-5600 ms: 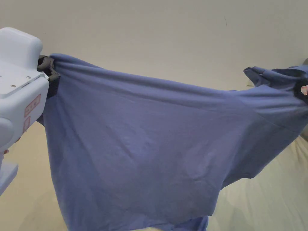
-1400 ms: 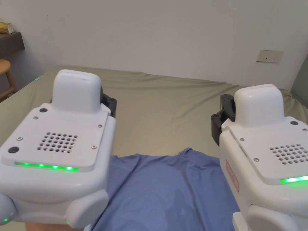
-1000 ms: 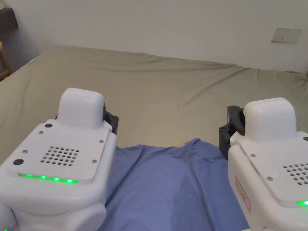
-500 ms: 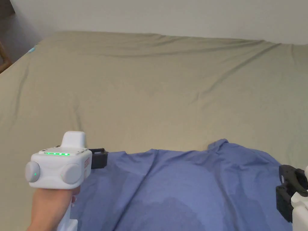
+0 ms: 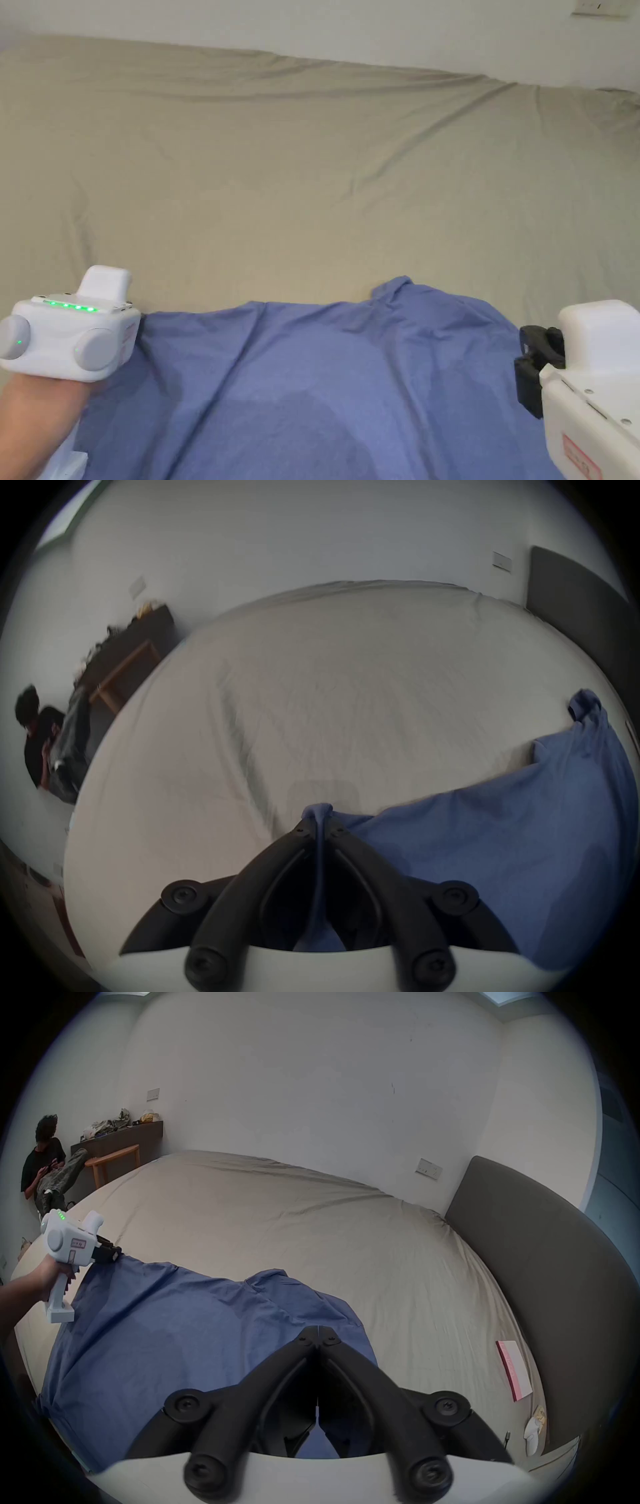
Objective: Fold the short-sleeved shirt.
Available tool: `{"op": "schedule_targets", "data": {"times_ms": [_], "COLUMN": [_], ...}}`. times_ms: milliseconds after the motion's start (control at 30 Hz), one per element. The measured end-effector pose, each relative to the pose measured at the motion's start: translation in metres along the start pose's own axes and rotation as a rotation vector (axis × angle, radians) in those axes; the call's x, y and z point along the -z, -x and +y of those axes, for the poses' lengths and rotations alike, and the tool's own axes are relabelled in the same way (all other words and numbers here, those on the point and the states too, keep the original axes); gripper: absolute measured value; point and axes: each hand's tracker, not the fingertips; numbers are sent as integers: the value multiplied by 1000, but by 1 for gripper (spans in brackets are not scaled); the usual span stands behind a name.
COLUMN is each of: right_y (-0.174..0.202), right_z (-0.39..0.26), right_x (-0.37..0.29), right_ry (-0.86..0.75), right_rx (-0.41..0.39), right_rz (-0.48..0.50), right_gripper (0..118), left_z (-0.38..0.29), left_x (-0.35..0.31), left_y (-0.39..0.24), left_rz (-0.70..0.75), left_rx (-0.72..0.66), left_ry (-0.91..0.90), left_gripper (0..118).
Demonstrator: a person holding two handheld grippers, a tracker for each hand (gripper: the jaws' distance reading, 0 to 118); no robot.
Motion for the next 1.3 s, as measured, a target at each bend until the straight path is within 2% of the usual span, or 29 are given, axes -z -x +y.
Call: {"op": "schedule_targets", "data": {"times_ms": [100, 133, 167, 200, 233, 267, 300, 333, 400, 533, 600, 667, 700, 767, 800, 833, 900, 933, 967, 1100, 1300], "right_y": [-22, -29, -40, -51, -59, -62, -67, -69, -73, -77, -72, -73, -73, -70, -66, -60, -47, -43, -43, -56, -76], "right_z": [15, 18, 21, 23, 24, 24, 20, 13, -1, -28, -39, -37, -34, -31, -28, -25, -18, -13, -9, 24, 80], "right_x": [28, 41, 57, 75, 94, 115, 135, 155, 194, 236, 244, 238, 236, 228, 224, 221, 212, 209, 198, 127, -20], "right_ry": [30, 65, 80, 101, 145, 200, 201, 203, 303, 467, 469, 449, 454, 424, 405, 409, 401, 390, 354, 145, -142], "right_rx": [5, -2, 30, 71, 78, 86, 93, 79, 21, 30, 21, 48, 83, 104, 107, 85, 12, -36, -47, 13, 46], "right_rz": [14, 17, 29, 41, 55, 67, 37, -8, -31, 9, 15, 26, 34, 129, 184, 187, 182, 103, 98, 108, 65], "right_gripper": [1, 7, 26, 57, 99, 112, 113, 113, 113, 113, 113, 109, 98, 48, 29, 7, 7, 7, 7, 7, 7], "left_z": [6, 7, 9, 10, 11, 10, 10, 8, 4, -6, -11, -16, -18, -21, -23, -23, -21, -18, -17, -4, 16], "left_x": [-40, -55, -71, -89, -103, -119, -129, -142, -157, -173, -174, -174, -172, -172, -173, -175, -180, -183, -188, -219, -281], "left_y": [11, 12, 19, 21, 23, 25, 32, 35, 40, 44, 42, 39, 37, 35, 35, 34, 34, 36, 37, 49, 63], "left_rz": [32, 44, 46, 50, 54, 60, 67, 61, 62, 78, 75, 81, 84, 83, 77, 67, 72, 74, 75, 109, 147], "left_rx": [-9, -3, -1, 1, 14, 24, 18, 10, 4, 20, 17, 25, 32, 43, 41, 19, -1, -2, -6, -19, -57], "left_ry": [-103, -133, -182, -220, -240, -267, -285, -294, -294, -306, -304, -294, -290, -288, -292, -302, -304, -306, -315, -377, -505], "left_gripper": [0, 0, 0, 0, 0, 0, 0, 0, 0, 0, 0, 0, 0, 0, 0, 0, 0, 0, 0, 0, 0]}}
